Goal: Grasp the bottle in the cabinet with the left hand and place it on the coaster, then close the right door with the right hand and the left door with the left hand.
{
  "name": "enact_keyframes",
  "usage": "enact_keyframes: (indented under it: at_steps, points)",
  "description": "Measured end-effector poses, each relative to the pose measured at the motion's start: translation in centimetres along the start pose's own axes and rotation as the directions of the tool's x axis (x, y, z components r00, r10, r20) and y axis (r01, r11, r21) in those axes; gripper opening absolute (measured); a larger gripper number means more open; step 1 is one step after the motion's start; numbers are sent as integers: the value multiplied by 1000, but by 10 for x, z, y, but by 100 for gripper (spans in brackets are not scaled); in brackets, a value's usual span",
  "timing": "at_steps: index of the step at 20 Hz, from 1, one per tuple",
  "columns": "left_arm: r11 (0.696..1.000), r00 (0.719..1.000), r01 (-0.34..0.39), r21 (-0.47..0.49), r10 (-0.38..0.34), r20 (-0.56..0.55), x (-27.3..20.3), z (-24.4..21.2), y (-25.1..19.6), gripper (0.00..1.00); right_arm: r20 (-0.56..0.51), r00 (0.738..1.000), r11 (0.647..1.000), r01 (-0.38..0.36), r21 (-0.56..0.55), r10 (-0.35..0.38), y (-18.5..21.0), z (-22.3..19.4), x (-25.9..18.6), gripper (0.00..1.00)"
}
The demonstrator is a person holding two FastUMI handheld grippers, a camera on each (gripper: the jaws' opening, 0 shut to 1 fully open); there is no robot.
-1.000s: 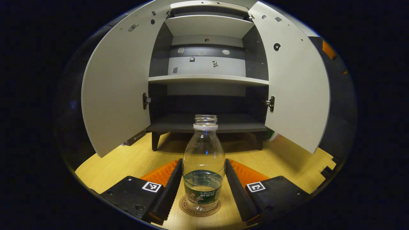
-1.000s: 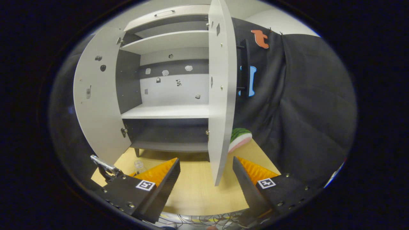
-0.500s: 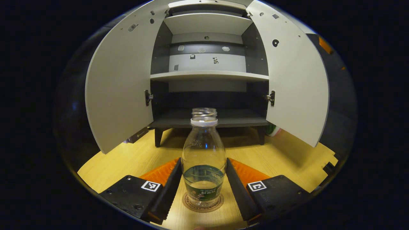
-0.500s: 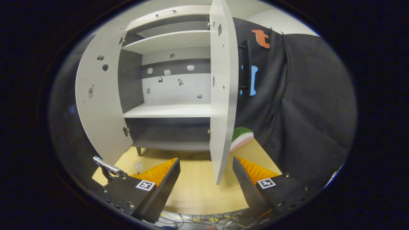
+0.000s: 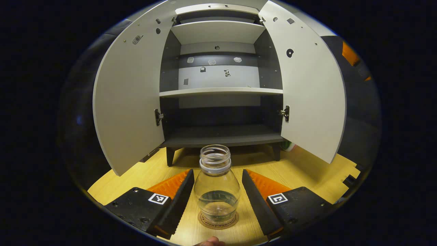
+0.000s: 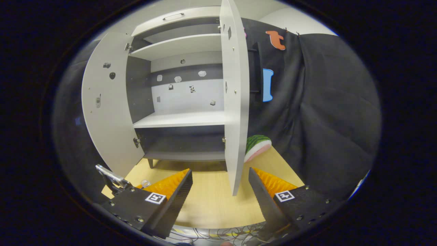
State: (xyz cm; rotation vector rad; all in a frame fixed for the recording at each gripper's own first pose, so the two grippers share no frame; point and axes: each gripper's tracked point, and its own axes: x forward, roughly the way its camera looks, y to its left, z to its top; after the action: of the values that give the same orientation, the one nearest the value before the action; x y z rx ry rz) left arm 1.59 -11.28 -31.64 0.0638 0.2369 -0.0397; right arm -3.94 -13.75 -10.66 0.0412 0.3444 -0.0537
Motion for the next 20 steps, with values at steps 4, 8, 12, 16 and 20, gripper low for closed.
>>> enact_keyframes:
  at_steps: [4,8,12,16,20]
  points:
    - [1000,1000,-2,17,1,32,-5,20,3,90,12,1000,1000,-7,14,7,-1,4,-3,97]
    - [1000,999,-16,5,15,42,-15,43,7,90,55,998,1000,-12,16,11,-6,21,-7,100]
    - [1000,996,-12,3,12,88,-30,91,10,90,131,991,1000,-11,28,8,-23,56,-9,100]
    - [1000,992,-25,4,24,126,-40,138,20,90,214,977,999,13,29,-19,-55,100,-9,100]
    - [999,990,-51,-19,53,133,-49,165,33,90,265,964,999,25,42,-35,-90,134,3,100]
